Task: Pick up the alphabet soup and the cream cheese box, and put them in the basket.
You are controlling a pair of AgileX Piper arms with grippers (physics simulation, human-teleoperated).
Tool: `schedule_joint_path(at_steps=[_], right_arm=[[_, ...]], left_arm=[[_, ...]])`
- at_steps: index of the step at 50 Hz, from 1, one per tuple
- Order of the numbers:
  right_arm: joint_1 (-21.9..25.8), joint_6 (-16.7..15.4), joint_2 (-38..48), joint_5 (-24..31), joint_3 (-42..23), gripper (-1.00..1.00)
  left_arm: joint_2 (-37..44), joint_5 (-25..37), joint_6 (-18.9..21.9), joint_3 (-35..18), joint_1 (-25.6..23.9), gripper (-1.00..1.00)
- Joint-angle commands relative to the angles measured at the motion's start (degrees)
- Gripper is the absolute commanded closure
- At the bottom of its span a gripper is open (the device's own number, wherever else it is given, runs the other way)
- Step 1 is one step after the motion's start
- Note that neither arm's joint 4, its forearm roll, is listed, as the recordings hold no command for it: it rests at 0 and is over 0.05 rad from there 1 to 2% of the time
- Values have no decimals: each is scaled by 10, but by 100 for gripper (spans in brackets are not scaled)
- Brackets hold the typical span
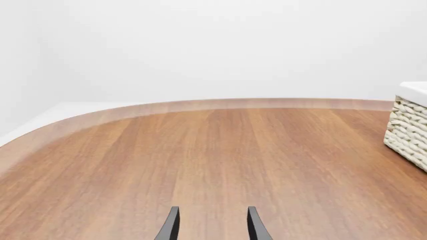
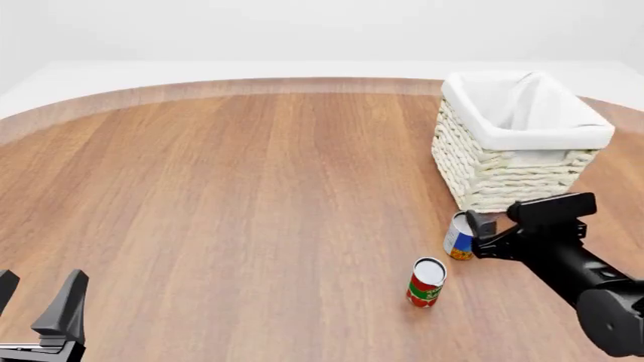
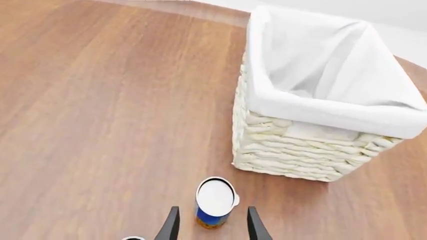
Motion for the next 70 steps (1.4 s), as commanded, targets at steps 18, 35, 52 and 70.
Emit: schedule_joint_path(at_steps=[18, 35, 52, 70], right_arm=[[-12, 19, 113, -57, -6, -100], [-19, 25, 137, -56, -16, -100], [-20, 29, 179, -65, -33, -100], [-15, 35, 228, -82, -35, -100]], left_arm=[[0, 0, 0, 0, 0, -100], [0, 0, 0, 0, 0, -100], [0, 0, 0, 0, 0, -100], [0, 0, 0, 0, 0, -100]])
